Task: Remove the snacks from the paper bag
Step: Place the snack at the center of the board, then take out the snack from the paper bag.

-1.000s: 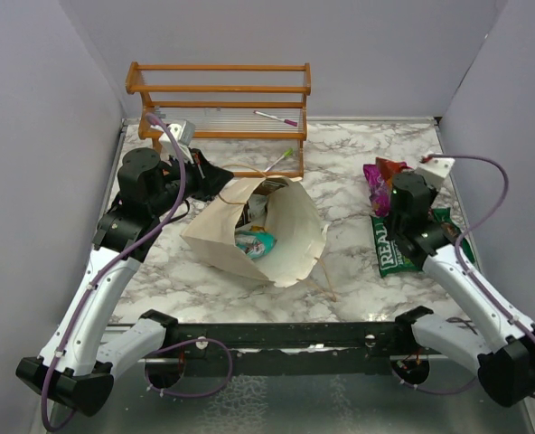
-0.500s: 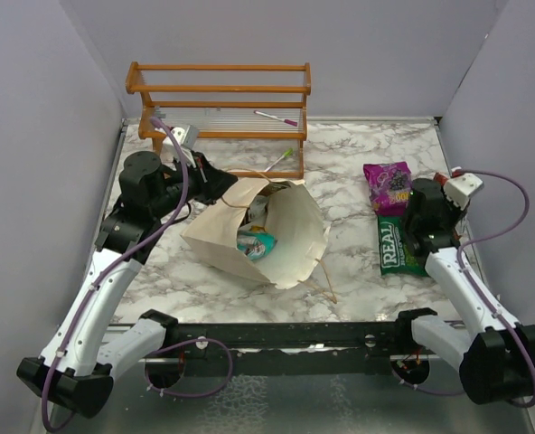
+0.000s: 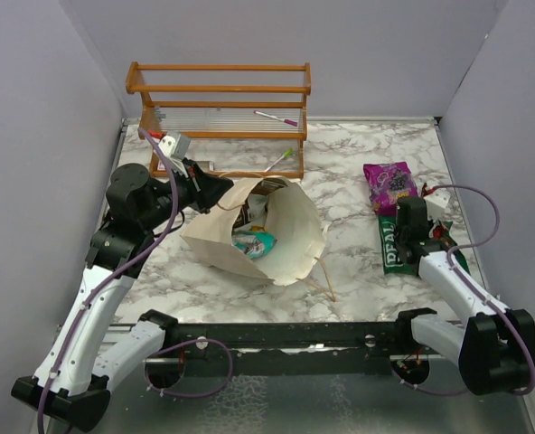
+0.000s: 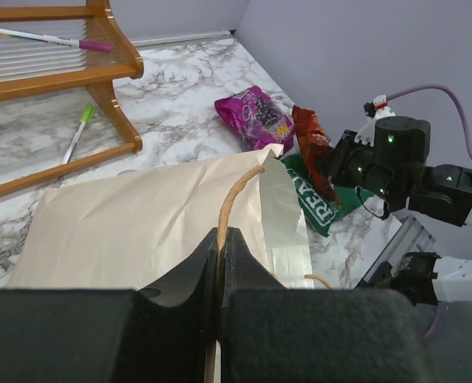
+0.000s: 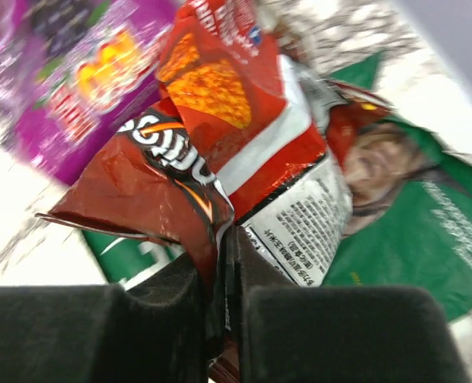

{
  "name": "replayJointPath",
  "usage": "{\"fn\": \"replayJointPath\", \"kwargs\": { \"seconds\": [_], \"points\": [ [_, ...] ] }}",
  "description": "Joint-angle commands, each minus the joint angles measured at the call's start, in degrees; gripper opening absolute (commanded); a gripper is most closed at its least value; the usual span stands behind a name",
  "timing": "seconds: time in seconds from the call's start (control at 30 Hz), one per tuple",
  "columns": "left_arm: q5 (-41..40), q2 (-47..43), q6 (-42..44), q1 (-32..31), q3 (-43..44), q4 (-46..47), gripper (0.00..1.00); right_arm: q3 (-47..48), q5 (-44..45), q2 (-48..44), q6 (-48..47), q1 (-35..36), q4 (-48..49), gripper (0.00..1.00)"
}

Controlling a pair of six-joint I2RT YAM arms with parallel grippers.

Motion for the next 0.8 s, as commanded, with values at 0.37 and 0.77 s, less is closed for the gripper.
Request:
{"fn": "replayJointPath", "kwargs": {
  "seconds": [0.37,0.77],
  "points": [
    [0.0,0.7,-2.8,0.3,-0.9,0.7,0.0,4.7,-29.3,-9.6,-8.9,-0.1,1.3,0.83],
    [8.2,0.7,-8.1,0.3,-6.7,11.4,0.0,7.7,-46.2,-23.3,-12.3,-0.1,3.3,0.99]
  ]
}}
